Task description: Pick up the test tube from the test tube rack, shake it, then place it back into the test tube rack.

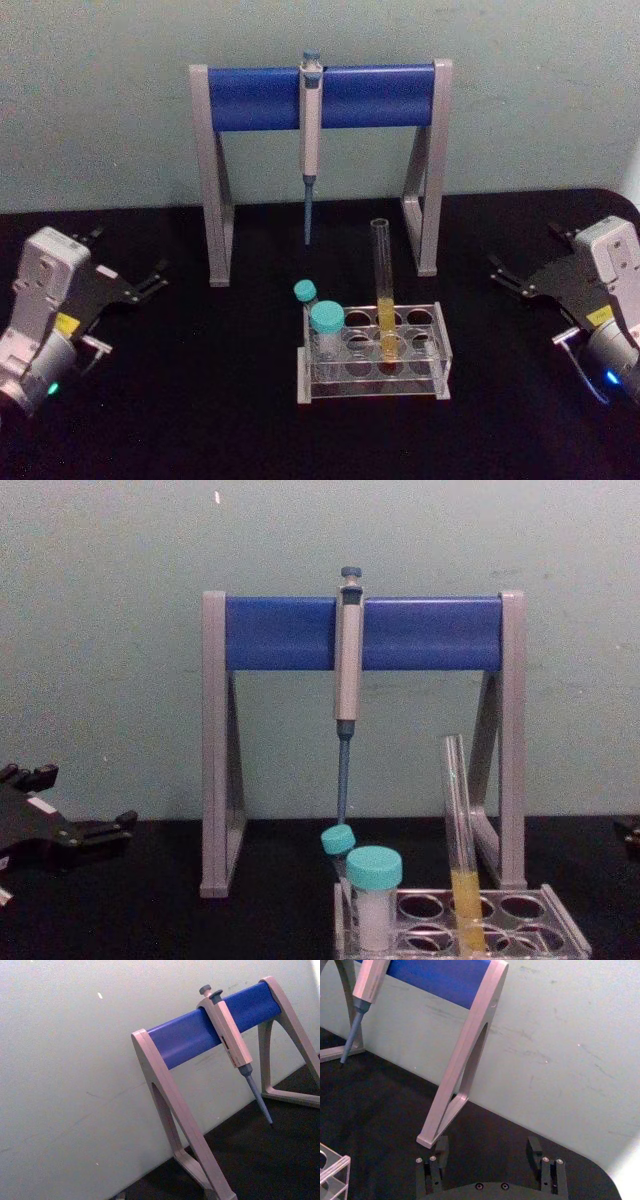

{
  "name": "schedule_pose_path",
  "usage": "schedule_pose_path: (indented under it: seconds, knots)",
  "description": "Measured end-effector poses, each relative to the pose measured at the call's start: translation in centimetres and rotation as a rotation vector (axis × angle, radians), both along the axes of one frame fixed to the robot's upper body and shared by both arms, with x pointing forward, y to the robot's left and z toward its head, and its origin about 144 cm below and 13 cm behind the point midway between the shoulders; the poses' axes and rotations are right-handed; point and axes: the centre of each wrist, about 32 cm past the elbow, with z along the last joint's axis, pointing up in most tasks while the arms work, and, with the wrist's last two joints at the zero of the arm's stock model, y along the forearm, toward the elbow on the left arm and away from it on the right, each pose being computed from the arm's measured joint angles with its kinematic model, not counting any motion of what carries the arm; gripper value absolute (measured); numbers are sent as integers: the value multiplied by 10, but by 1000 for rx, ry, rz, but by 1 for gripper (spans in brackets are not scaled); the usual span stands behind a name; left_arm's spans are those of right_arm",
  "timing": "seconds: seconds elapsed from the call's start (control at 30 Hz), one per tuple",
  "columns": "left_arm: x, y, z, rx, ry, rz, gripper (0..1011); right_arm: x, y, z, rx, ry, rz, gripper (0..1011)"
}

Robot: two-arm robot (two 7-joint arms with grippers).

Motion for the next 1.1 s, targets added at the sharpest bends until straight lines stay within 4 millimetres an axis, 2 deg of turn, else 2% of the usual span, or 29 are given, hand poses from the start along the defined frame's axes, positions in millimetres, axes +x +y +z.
schedule_pose_path:
  seconds: [1.1]
  knots:
    - [0,0,0,0,0,0,1010,0,0,0,0,0,0,1000]
